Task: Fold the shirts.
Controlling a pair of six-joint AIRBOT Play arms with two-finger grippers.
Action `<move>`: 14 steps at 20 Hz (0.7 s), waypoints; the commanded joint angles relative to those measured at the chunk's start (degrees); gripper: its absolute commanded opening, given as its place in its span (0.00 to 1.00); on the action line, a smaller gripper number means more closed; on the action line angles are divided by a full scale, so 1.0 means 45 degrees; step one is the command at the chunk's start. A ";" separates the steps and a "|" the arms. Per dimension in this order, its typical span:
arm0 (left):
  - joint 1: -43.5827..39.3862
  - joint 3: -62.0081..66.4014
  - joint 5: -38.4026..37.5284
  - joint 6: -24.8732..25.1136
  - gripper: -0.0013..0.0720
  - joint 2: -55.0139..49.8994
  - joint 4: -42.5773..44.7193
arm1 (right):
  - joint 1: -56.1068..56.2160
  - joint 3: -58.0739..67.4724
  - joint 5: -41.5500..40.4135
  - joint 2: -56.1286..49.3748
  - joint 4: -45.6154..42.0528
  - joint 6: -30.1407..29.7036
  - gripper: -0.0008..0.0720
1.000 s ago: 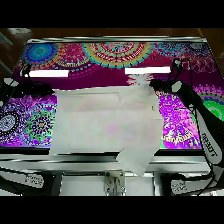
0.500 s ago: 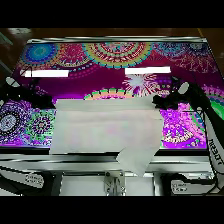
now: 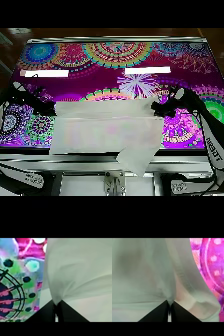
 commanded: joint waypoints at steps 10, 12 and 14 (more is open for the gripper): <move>0.3332 -0.1666 -0.3390 0.0403 0.76 0.2671 0.0039 | -0.3667 0.0690 0.5843 0.3628 -0.2637 -0.3041 0.80; 0.4425 -0.4313 -0.3016 0.0996 0.83 0.3633 0.0034 | -0.5187 -0.0573 0.5945 0.4245 -0.2030 -0.3517 0.80; 0.5173 -0.6465 -0.2458 0.1710 0.83 0.4148 0.0034 | -0.6125 -0.1647 0.5527 0.4571 -0.1132 -0.3939 0.80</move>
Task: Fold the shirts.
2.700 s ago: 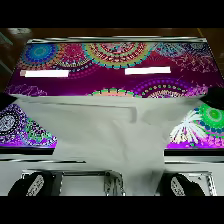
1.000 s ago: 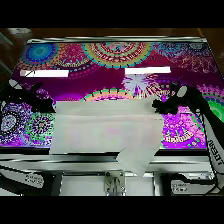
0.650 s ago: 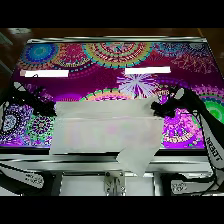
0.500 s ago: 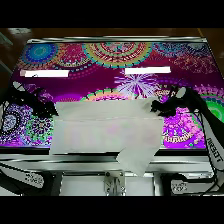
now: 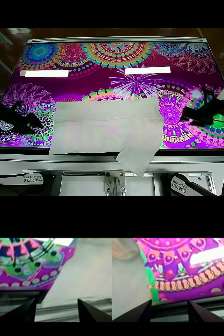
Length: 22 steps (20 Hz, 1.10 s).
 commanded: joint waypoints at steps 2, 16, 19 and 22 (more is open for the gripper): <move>0.1496 -0.3934 0.1088 0.1078 0.83 0.1010 -0.0214 | -0.1870 -0.1938 0.0068 0.0704 0.1399 -0.1073 0.86; -0.0500 -0.5251 0.3235 0.1253 0.31 0.0359 -0.1836 | -0.1826 -0.2803 -0.0957 0.0704 0.2414 -0.1209 0.86; -0.0738 -0.5226 0.3075 0.1263 0.07 0.0379 -0.1953 | -0.1821 -0.3968 -0.0554 0.0704 0.2783 -0.1651 0.86; -0.0729 -0.5168 0.3079 0.1321 0.07 0.0554 -0.1938 | -0.1821 -0.5202 -0.0155 0.0772 0.4444 -0.2642 0.86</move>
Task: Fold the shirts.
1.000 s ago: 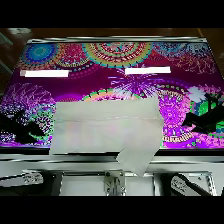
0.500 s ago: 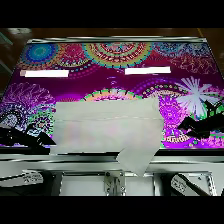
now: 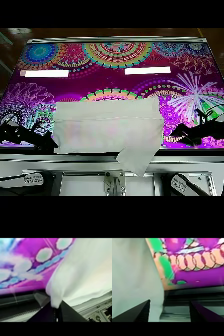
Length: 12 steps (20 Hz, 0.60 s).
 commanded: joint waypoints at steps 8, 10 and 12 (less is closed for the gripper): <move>-0.0117 0.0039 -0.0019 0.0092 0.07 0.0321 -0.0053 | 0.3167 -0.3215 -0.1180 0.0364 0.1195 0.0049 0.86; -0.0117 0.0039 -0.0005 0.0097 0.07 0.0325 -0.0053 | 0.3604 -0.3468 -0.1258 0.0364 0.1224 0.0384 0.86; -0.0117 0.0039 -0.0005 0.0097 0.07 0.0325 -0.0053 | 0.4085 -0.3789 -0.1608 0.0364 0.1326 0.0622 0.86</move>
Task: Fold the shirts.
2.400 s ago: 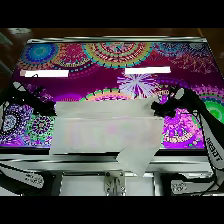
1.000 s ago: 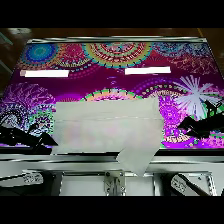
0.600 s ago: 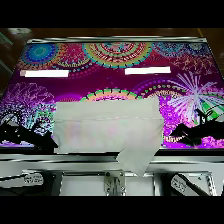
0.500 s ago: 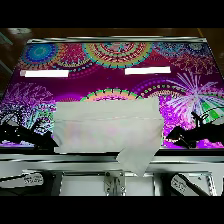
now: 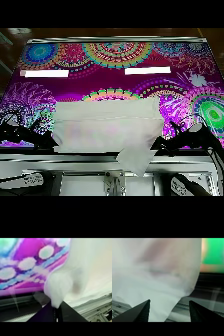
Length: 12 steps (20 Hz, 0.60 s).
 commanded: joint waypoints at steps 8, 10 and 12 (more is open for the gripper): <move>-0.0005 0.0010 0.0141 0.0185 0.07 0.0029 0.0000 | 0.2045 -0.0811 -0.2453 0.0015 0.0160 0.1705 0.17; -0.0005 0.0034 0.0291 0.0539 0.07 0.0141 -0.0092 | 0.2045 -0.0777 -0.2244 0.0121 0.0418 0.1171 0.09; -0.0005 0.0330 0.0228 0.0709 0.07 0.0316 -0.0097 | 0.2045 -0.0398 -0.1923 0.0695 0.0602 0.0656 0.09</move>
